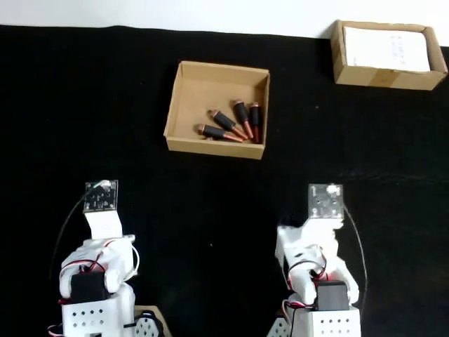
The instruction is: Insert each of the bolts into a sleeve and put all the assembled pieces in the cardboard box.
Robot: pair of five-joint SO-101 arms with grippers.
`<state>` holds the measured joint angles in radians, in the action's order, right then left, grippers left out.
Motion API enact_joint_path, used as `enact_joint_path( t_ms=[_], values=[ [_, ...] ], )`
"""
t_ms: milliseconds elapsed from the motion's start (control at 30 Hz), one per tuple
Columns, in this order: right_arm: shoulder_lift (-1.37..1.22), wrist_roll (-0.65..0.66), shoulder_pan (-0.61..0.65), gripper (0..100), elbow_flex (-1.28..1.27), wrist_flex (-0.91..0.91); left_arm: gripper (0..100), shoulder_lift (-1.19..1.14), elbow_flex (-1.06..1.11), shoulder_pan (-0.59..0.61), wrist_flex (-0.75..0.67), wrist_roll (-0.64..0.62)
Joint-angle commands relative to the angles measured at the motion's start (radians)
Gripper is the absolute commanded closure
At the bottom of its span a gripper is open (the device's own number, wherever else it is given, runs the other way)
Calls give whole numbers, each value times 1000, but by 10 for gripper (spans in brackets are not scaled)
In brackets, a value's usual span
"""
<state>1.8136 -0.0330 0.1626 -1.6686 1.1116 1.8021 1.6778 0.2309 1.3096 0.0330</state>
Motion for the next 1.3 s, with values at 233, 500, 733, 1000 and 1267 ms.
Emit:
enact_joint_path(
  t_ms=[233,500,733,1000,1267],
  values=[
    [5,-2,-36,984,-124,133,991,4,18,15,8,5],
    [4,-8,-58,984,-124,133,991,4,18,8,8,5],
    [4,-8,-56,984,-124,133,992,4,18,8,8,3],
    [4,-9,-53,984,-124,133,992,2,18,-110,9,2],
    [4,-3,-53,984,-124,133,991,4,18,-199,9,3]
  ],
)
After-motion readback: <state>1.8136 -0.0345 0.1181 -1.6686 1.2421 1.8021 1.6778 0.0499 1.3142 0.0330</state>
